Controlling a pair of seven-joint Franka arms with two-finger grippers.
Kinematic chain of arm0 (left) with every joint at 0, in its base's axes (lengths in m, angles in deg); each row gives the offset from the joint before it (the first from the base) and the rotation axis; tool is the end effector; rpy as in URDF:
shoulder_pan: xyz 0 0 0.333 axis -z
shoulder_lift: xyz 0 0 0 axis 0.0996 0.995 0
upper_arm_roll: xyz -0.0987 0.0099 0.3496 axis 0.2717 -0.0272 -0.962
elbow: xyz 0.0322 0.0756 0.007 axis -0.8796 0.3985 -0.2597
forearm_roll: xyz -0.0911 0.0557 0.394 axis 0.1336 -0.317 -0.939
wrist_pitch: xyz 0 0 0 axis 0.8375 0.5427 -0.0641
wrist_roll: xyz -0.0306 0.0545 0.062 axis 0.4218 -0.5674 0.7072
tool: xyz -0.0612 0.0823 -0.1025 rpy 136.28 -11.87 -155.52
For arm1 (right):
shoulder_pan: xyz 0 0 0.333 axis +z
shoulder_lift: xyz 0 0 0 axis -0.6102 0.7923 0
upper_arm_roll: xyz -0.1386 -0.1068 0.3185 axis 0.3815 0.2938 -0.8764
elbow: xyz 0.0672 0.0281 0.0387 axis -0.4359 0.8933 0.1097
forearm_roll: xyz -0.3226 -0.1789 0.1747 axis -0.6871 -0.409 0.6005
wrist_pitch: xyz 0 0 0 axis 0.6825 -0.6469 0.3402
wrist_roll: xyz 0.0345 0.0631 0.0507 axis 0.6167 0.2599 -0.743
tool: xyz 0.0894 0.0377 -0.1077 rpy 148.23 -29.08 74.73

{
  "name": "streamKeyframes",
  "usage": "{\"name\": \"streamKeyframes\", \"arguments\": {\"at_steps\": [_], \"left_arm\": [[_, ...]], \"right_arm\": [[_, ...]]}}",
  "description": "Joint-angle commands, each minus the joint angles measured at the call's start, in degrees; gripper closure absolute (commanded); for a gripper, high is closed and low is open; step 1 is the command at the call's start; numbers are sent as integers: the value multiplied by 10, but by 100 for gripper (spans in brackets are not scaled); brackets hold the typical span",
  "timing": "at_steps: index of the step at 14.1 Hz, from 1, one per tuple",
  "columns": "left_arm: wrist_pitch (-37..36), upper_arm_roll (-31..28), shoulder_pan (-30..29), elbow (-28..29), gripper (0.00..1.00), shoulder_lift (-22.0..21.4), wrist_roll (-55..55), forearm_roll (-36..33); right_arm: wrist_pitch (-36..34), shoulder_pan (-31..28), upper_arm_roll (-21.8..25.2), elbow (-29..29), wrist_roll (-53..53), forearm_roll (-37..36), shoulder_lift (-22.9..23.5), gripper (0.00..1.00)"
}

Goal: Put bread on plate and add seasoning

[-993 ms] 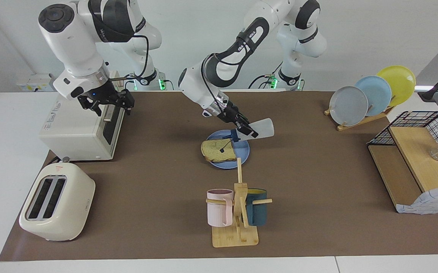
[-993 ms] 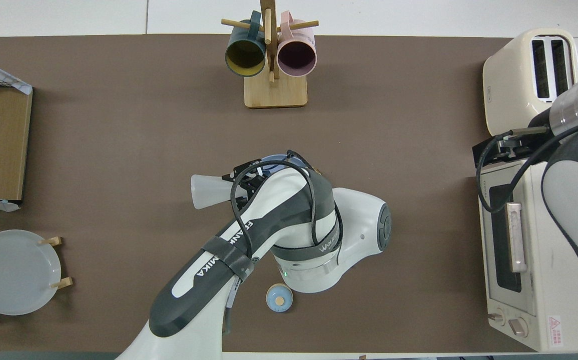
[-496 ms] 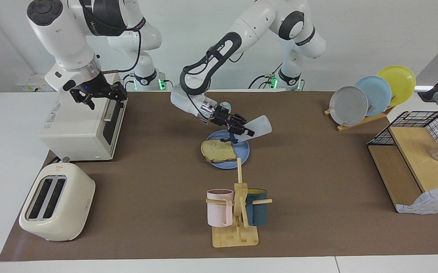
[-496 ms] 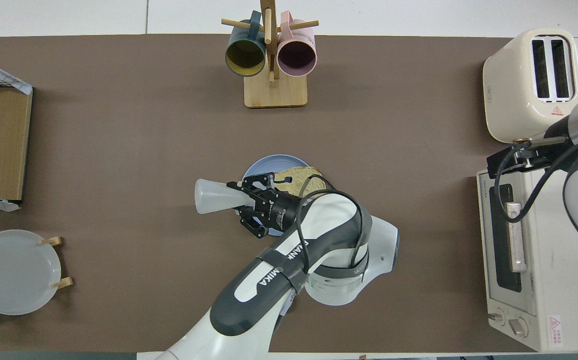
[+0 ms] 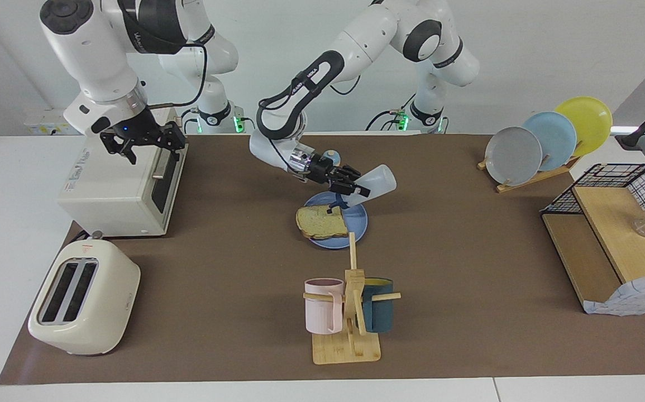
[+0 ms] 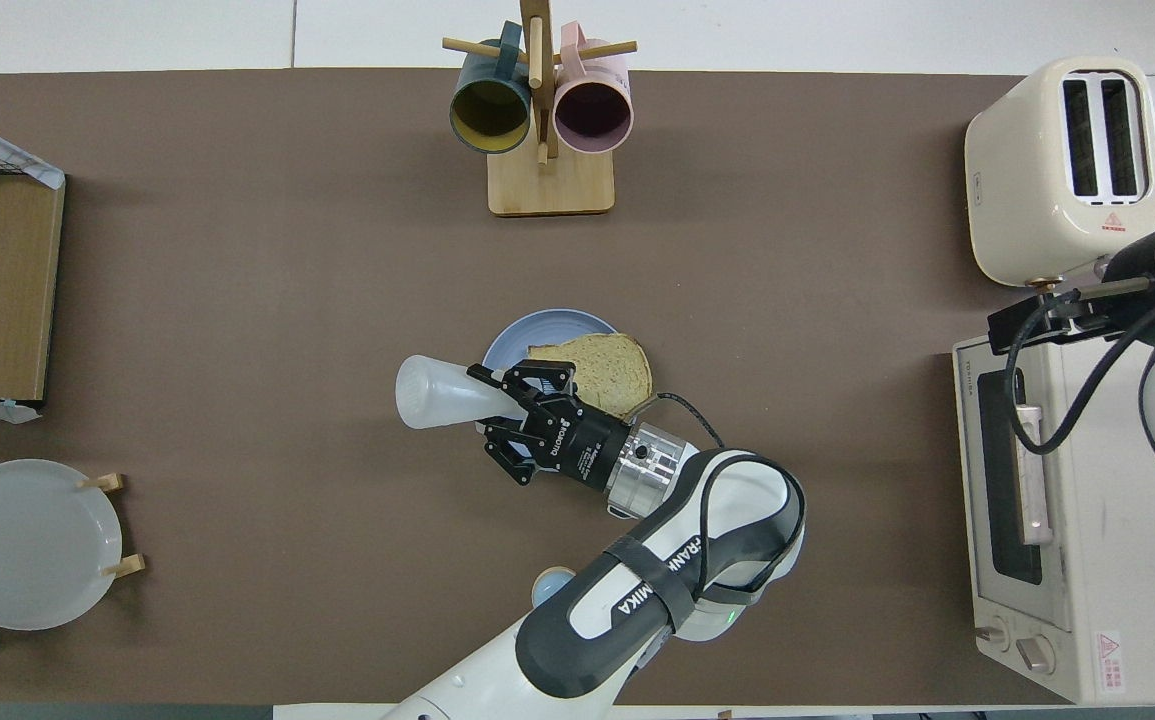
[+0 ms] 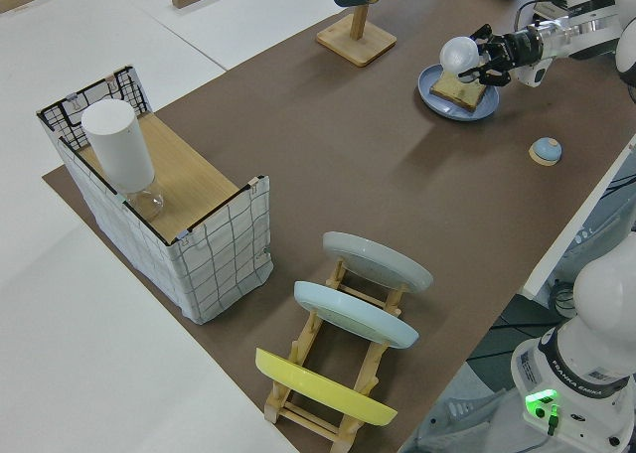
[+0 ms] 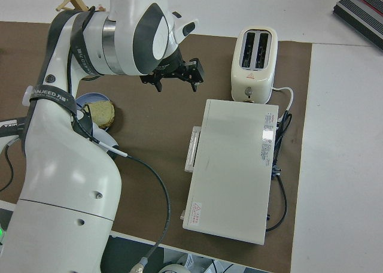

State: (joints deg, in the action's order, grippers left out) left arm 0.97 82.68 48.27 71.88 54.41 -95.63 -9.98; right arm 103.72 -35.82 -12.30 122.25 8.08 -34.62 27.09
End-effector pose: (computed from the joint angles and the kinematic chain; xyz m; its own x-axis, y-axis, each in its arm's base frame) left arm 0.4319 -0.4885 0.3075 0.3411 -0.2974 -0.8917 -0.7882 0.4264 -0.4437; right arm 0.5537 0.0048 0.5883 0.9915 0.1000 -0.0831 0.1020 -0.9946 0.0197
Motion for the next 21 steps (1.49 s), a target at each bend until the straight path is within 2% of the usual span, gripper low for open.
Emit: {"name": "streamKeyframes", "arguments": {"at_steps": [1,5,10,14,18,21], "left_arm": [[-4,-5,29,-3,100,0,-4,-10],[23,-10,25,-3,100,0,-4,-10],[51,-23,-26,0,100,5,-4,-26],[48,-22,-14,-6,100,5,-4,-20],[26,-22,33,-23,100,5,-5,-2],[39,-22,18,-24,100,8,-5,-1]], "right_arm": [[8,-9,-6,12,-13,-9,-9,0],[15,-25,-7,7,-8,-5,-6,0],[-3,-24,-4,7,-8,-2,-3,0],[4,-22,3,2,-7,0,-5,0],[4,-19,3,3,-8,1,-5,0],[1,-20,2,3,-8,1,-6,0]]}}
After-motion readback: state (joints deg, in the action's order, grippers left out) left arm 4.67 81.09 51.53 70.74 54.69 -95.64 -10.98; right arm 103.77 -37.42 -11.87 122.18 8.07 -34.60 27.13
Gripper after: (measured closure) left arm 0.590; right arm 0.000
